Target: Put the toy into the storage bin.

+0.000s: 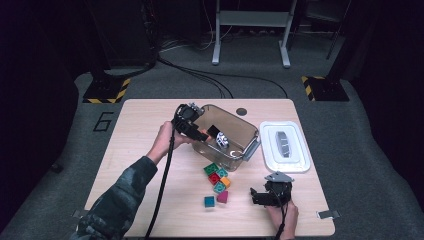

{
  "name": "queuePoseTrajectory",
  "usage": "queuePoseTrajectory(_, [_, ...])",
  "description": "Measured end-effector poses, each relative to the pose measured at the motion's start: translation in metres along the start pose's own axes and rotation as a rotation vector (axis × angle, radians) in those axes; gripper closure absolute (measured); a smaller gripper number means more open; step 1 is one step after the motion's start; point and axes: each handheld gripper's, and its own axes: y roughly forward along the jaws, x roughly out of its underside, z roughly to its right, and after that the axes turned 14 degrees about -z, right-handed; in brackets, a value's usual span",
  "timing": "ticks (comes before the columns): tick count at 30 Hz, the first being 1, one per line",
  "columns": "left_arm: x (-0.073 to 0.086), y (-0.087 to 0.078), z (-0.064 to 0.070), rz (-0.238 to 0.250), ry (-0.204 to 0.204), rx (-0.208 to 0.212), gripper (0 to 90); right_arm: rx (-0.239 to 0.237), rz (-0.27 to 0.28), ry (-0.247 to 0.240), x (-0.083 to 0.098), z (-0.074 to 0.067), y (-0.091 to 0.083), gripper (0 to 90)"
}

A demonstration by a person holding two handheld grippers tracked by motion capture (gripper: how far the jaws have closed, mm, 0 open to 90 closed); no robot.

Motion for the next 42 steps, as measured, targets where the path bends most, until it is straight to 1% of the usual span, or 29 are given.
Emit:
queuePoseTrajectory(1, [0.001, -0.001, 0.001, 0.001, 0.000, 0.008, 31.8, 0.000, 0.000, 0.000, 0.000, 0.000, 0.000, 3.6])
queuePoseTrajectory(3, [0.002, -0.005, 0.002, 0.002, 0.007, 0.003, 28.9, -0.001, 0.000, 0.000, 0.000, 0.000, 0.000, 3.6])
queuePoseTrajectory(4, [0.004, -0.007, 0.003, 0.016, 0.007, 0.004, 27.2, -0.001, 0.000, 0.000, 0.000, 0.000, 0.000, 3.6])
queuePoseTrajectory(7, [0.010, -0.014, 0.005, 0.035, 0.013, 0.006, 24.4, 0.001, 0.000, 0.000, 0.000, 0.000, 0.000, 3.6])
queuePoseTrajectory(8, [0.012, -0.016, 0.006, 0.042, 0.013, 0.001, 23.3, 0.001, -0.001, 0.000, 0.000, 0.000, 0.000, 3.7])
queuePoseTrajectory(9, [0.015, -0.018, 0.007, 0.055, 0.014, 0.001, 22.2, 0.001, 0.000, 0.000, 0.000, 0.000, 0.000, 3.6])
queuePoseTrajectory(10, [0.015, -0.018, 0.007, 0.055, 0.014, 0.001, 21.2, 0.001, 0.000, 0.000, 0.000, 0.000, 0.000, 3.6])
queuePoseTrajectory(12, [0.025, -0.023, 0.010, 0.073, 0.016, 0.004, 19.8, -0.001, 0.000, -0.002, 0.000, 0.000, 0.000, 3.7])
queuePoseTrajectory(16, [0.039, -0.027, 0.015, 0.104, 0.021, 0.003, 17.2, 0.000, -0.001, -0.003, 0.000, 0.000, 0.000, 3.7])
queuePoseTrajectory(22, [0.066, -0.028, 0.021, 0.147, 0.033, 0.006, 15.3, -0.001, 0.000, -0.003, 0.000, 0.000, 0.000, 3.8])
queuePoseTrajectory(23, [0.071, -0.027, 0.022, 0.158, 0.033, 0.009, 15.2, -0.001, 0.000, -0.003, 0.000, 0.000, 0.000, 3.8])
queuePoseTrajectory(26, [0.084, -0.022, 0.024, 0.170, 0.044, 0.017, 14.5, -0.001, 0.000, -0.003, 0.000, 0.000, 0.000, 3.9])
queuePoseTrajectory(27, [0.089, -0.020, 0.025, 0.171, 0.039, 0.020, 14.6, 0.000, 0.000, -0.002, 0.000, 0.000, 0.000, 3.9])
queuePoseTrajectory(29, [0.097, -0.015, 0.026, 0.184, 0.042, 0.035, 13.9, 0.000, 0.000, -0.002, 0.000, 0.000, 0.000, 3.9])
queuePoseTrajectory(31, [0.106, -0.008, 0.028, 0.180, 0.040, 0.033, 13.5, 0.000, 0.000, -0.002, 0.000, 0.000, 0.000, 3.9])
queuePoseTrajectory(33, [0.112, -0.003, 0.031, 0.188, 0.040, 0.046, 12.8, 0.000, 0.000, -0.002, 0.000, 0.000, 0.000, 3.9])
queuePoseTrajectory(34, [0.115, 0.000, 0.032, 0.184, 0.045, 0.047, 12.6, 0.000, 0.000, -0.002, 0.000, 0.000, 0.000, 3.9])
queuePoseTrajectory(36, [0.121, 0.005, 0.037, 0.191, 0.054, 0.045, 12.2, 0.000, 0.000, -0.002, 0.000, 0.000, 0.000, 3.9])
queuePoseTrajectory(37, [0.123, 0.008, 0.039, 0.181, 0.063, 0.045, 12.0, 0.000, -0.001, -0.002, 0.000, 0.000, 0.000, 3.9])
queuePoseTrajectory(38, [0.125, 0.010, 0.042, 0.183, 0.067, 0.046, 11.2, 0.000, -0.001, -0.002, 0.000, 0.000, 0.000, 3.9])
queuePoseTrajectory(39, [0.128, 0.013, 0.044, 0.186, 0.076, 0.055, 10.8, 0.000, -0.001, -0.002, 0.000, 0.000, 0.000, 3.9])
queuePoseTrajectory(41, [0.131, 0.018, 0.050, 0.187, 0.086, 0.058, 10.1, 0.000, -0.001, -0.002, 0.000, 0.000, 0.000, 3.9])
queuePoseTrajectory(42, [0.133, 0.021, 0.052, 0.184, 0.098, 0.064, 9.1, 0.001, -0.001, -0.002, 0.000, 0.000, 0.000, 3.9])
